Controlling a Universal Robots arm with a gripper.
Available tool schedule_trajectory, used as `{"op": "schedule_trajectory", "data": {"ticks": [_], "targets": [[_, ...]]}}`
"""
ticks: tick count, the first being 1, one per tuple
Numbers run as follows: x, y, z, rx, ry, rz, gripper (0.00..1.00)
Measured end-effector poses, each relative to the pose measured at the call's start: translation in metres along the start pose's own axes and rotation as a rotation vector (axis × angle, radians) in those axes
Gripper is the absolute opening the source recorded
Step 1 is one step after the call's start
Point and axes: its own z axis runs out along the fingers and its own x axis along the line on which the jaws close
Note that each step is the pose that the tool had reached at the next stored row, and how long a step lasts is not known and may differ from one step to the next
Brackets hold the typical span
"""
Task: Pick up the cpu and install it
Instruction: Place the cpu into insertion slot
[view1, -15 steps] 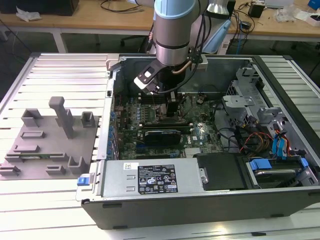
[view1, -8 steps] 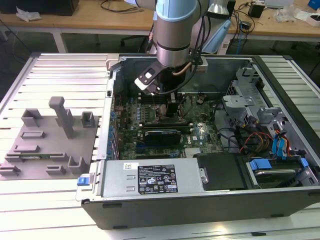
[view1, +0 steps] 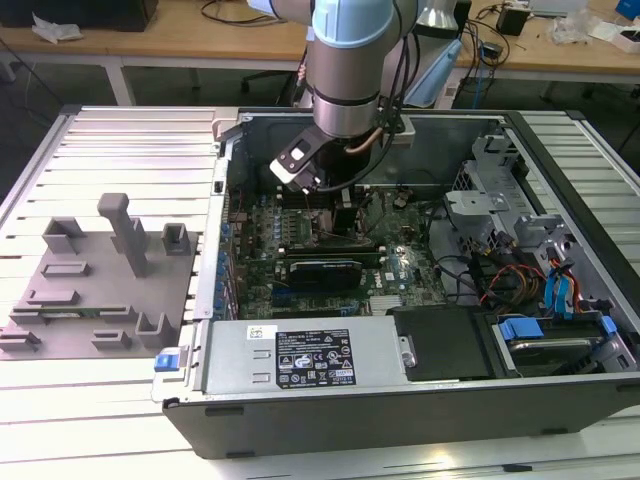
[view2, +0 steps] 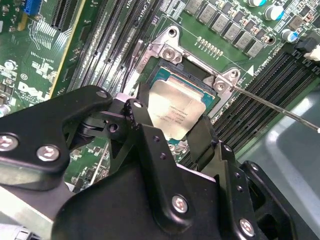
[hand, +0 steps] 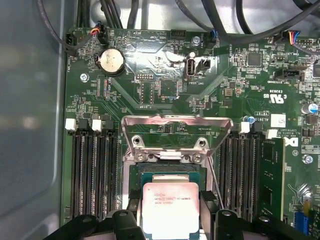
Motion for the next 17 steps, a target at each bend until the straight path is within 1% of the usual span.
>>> {"op": "schedule_trajectory", "data": {"ticks": [6, 9, 17], "targets": [[0.0001, -0.0001, 0.006, 0.0, 0.0001, 0.0, 0.55], [0.0001, -0.0002, 0.007, 0.0002, -0.0001, 0.002, 0.55], [0.0002, 0.0003, 0.0087, 0.0, 0.0043, 0.002, 0.55]]}}
